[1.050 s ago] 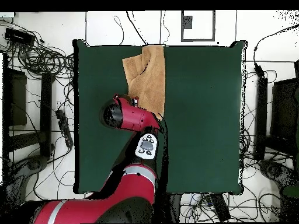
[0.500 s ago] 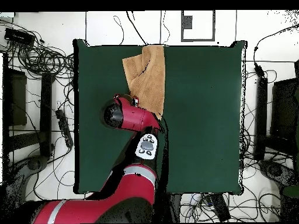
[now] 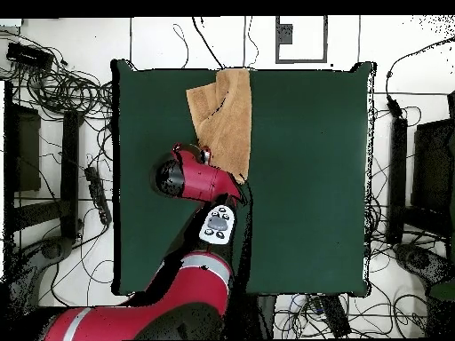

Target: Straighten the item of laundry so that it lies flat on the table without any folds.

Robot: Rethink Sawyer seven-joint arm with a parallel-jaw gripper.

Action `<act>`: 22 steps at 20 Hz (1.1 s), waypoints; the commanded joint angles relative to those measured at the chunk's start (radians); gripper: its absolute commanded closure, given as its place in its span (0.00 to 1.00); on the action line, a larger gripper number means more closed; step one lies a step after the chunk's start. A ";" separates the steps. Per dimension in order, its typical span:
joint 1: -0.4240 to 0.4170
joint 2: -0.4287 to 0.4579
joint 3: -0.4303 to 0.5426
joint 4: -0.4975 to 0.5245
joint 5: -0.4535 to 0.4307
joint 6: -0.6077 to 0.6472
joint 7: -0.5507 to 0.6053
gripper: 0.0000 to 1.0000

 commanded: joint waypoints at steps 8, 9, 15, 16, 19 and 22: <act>-0.247 -0.082 0.051 -0.158 -0.135 0.417 -0.067 1.00; -0.268 -0.087 0.064 -0.168 -0.151 0.428 -0.085 1.00; -0.371 -0.092 0.141 -0.254 -0.234 0.525 -0.152 1.00; -0.384 -0.086 0.153 -0.267 -0.245 0.532 -0.156 1.00; -0.408 -0.075 0.188 -0.282 -0.269 0.532 -0.148 1.00; -0.423 -0.075 0.209 -0.294 -0.292 0.540 -0.142 1.00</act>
